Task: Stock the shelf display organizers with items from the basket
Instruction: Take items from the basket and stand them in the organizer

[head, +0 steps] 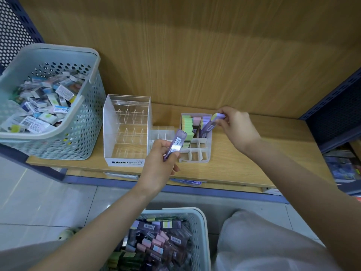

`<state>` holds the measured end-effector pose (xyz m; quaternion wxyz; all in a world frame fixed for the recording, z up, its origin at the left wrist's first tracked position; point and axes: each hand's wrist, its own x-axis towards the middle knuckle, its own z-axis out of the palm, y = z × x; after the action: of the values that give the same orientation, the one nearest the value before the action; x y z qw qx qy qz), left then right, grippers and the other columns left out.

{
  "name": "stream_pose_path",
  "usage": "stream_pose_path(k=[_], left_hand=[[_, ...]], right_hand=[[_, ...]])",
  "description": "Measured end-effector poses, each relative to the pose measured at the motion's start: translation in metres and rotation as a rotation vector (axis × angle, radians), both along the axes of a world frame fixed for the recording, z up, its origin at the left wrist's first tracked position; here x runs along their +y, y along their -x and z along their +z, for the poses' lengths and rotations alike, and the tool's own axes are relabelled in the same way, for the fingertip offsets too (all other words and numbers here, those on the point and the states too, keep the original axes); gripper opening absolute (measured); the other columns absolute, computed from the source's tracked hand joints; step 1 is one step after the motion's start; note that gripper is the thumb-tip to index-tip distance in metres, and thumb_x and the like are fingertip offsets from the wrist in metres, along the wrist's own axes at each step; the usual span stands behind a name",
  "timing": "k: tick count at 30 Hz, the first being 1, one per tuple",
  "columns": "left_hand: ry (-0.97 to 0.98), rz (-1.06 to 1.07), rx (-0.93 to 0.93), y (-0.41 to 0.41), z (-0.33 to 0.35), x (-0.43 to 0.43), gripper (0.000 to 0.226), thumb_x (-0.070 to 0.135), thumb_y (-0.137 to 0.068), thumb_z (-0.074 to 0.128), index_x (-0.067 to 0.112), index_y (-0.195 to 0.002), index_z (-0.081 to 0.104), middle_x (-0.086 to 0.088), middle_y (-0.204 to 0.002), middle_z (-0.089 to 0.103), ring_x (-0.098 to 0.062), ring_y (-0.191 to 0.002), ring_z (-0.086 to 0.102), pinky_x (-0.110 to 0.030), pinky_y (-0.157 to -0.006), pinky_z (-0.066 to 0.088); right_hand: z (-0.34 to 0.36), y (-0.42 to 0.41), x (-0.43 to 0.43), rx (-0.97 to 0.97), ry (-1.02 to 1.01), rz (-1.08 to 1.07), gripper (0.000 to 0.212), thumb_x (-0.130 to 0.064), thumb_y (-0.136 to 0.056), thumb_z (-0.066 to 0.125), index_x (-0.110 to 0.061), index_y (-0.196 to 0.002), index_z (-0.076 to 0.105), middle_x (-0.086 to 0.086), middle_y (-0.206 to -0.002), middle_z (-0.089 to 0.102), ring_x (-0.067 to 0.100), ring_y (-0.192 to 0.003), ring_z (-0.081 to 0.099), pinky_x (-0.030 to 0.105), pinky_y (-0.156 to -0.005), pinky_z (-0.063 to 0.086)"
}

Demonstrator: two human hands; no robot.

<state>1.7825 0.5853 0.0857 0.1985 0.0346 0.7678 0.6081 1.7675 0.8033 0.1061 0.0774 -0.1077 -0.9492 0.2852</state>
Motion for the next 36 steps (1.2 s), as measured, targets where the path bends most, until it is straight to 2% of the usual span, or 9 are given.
stream_pose_path(k=[4,8,16,22,27,29,32,34,36], left_hand=[[0.065,0.002,0.001,0.003,-0.002,-0.003,0.018,0.010,-0.094,0.051,0.026,-0.088,0.046,0.006,-0.091,0.059,-0.010,-0.054,0.057,-0.028,-0.054,0.047],[0.094,0.005,0.001,0.006,-0.001,-0.004,0.020,0.007,-0.093,0.052,0.027,-0.088,0.052,0.009,-0.088,0.054,-0.011,-0.057,0.056,-0.025,-0.055,0.046],[0.120,-0.026,0.003,0.008,0.002,-0.001,0.030,0.004,-0.090,0.054,0.033,-0.082,0.057,0.002,-0.087,0.060,-0.013,-0.061,0.055,-0.028,-0.060,0.046],[0.119,-0.028,-0.022,0.009,0.004,-0.001,0.021,0.002,-0.087,0.058,0.022,-0.081,0.059,0.003,-0.080,0.060,-0.015,-0.061,0.055,-0.026,-0.058,0.046],[0.147,-0.027,-0.011,0.010,0.006,-0.001,0.016,0.003,-0.086,0.060,0.019,-0.082,0.058,0.000,-0.079,0.063,-0.015,-0.061,0.057,-0.021,-0.056,0.048],[0.149,-0.038,-0.005,0.011,0.008,-0.002,0.017,0.003,-0.087,0.058,0.019,-0.083,0.061,0.000,-0.078,0.063,-0.015,-0.062,0.056,-0.019,-0.054,0.046],[0.159,-0.073,0.041,0.011,0.010,-0.004,0.021,0.006,-0.087,0.059,0.026,-0.081,0.062,0.004,-0.079,0.063,-0.018,-0.067,0.057,-0.017,-0.055,0.045],[0.186,-0.094,0.086,0.012,0.010,-0.004,0.019,0.011,-0.086,0.064,0.029,-0.081,0.058,0.003,-0.082,0.064,-0.022,-0.074,0.060,-0.019,-0.058,0.046],[0.218,-0.094,0.118,0.014,0.010,-0.003,0.017,0.016,-0.084,0.067,0.029,-0.082,0.056,-0.005,-0.084,0.067,-0.025,-0.078,0.062,-0.025,-0.064,0.048]], right_hand=[[-0.010,0.008,0.003,-0.040,-0.172,0.060,0.021,-0.011,-0.094,0.051,-0.010,-0.112,0.060,0.011,-0.108,0.062,0.031,-0.096,0.058,0.041,-0.080,0.048],[-0.017,0.011,0.001,-0.073,-0.306,0.143,0.027,-0.008,-0.095,0.048,-0.010,-0.120,0.059,0.008,-0.123,0.053,0.033,-0.102,0.058,0.038,-0.079,0.046],[-0.018,0.021,0.001,-0.034,-0.385,0.154,0.020,-0.012,-0.094,0.052,-0.009,-0.112,0.058,0.008,-0.112,0.055,0.034,-0.090,0.060,0.035,-0.066,0.043],[-0.030,0.016,0.000,-0.207,-0.424,0.198,0.024,-0.013,-0.096,0.048,-0.012,-0.118,0.056,0.007,-0.114,0.056,0.031,-0.098,0.059,0.031,-0.069,0.039],[-0.040,0.020,0.001,-0.167,-0.454,0.148,0.034,0.004,-0.090,0.048,-0.012,-0.120,0.051,0.008,-0.115,0.058,0.032,-0.093,0.060,0.034,-0.067,0.045],[-0.042,0.020,0.000,-0.125,-0.494,0.154,0.034,0.004,-0.089,0.050,-0.010,-0.120,0.049,0.008,-0.115,0.054,0.030,-0.097,0.057,0.036,-0.066,0.043],[-0.041,0.021,0.001,-0.077,-0.535,0.155,0.034,0.003,-0.088,0.052,-0.009,-0.120,0.052,0.010,-0.116,0.050,0.028,-0.106,0.051,0.037,-0.074,0.046],[-0.039,0.019,-0.002,-0.039,-0.563,0.170,0.039,0.005,-0.086,0.051,-0.009,-0.123,0.052,0.010,-0.116,0.051,0.027,-0.107,0.050,0.033,-0.080,0.040],[-0.036,0.012,-0.009,0.062,-0.477,0.190,0.037,0.005,-0.088,0.049,-0.007,-0.122,0.054,0.011,-0.115,0.054,0.024,-0.105,0.051,0.029,-0.080,0.035]])
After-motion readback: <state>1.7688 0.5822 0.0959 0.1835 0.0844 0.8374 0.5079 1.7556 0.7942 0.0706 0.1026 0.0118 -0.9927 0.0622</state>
